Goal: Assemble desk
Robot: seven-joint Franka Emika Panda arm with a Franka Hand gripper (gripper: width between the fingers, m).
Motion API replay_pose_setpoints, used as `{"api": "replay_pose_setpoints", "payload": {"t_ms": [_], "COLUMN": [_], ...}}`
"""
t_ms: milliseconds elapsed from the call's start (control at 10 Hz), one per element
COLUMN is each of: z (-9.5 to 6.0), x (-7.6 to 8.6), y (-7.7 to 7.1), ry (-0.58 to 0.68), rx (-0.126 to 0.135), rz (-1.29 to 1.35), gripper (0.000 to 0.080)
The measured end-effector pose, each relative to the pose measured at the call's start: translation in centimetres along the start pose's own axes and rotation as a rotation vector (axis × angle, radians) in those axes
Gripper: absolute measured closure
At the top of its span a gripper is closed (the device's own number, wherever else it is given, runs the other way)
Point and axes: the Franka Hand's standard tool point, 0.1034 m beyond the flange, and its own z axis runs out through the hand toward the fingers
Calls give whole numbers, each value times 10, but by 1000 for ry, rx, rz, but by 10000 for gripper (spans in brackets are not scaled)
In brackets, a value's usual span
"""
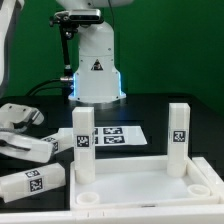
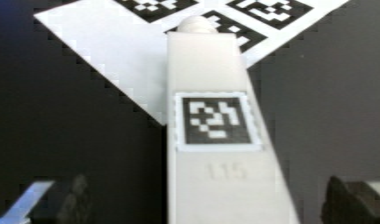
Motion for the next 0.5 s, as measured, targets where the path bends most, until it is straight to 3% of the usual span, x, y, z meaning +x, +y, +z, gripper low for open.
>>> {"api": "replay_pose_setpoints", "payload": {"t_ms": [100,200,300,400,500], "z": [0,0,1,1,1], "x": [0,0,0,0,0], "y": [0,0,0,0,0], "ry": [1,1,0,0,0], "rx": [-1,-1,-1,-2,-2], "rz": [-2,-2,-2,-2,-2], "gripper": [151,247,247,448,515]}}
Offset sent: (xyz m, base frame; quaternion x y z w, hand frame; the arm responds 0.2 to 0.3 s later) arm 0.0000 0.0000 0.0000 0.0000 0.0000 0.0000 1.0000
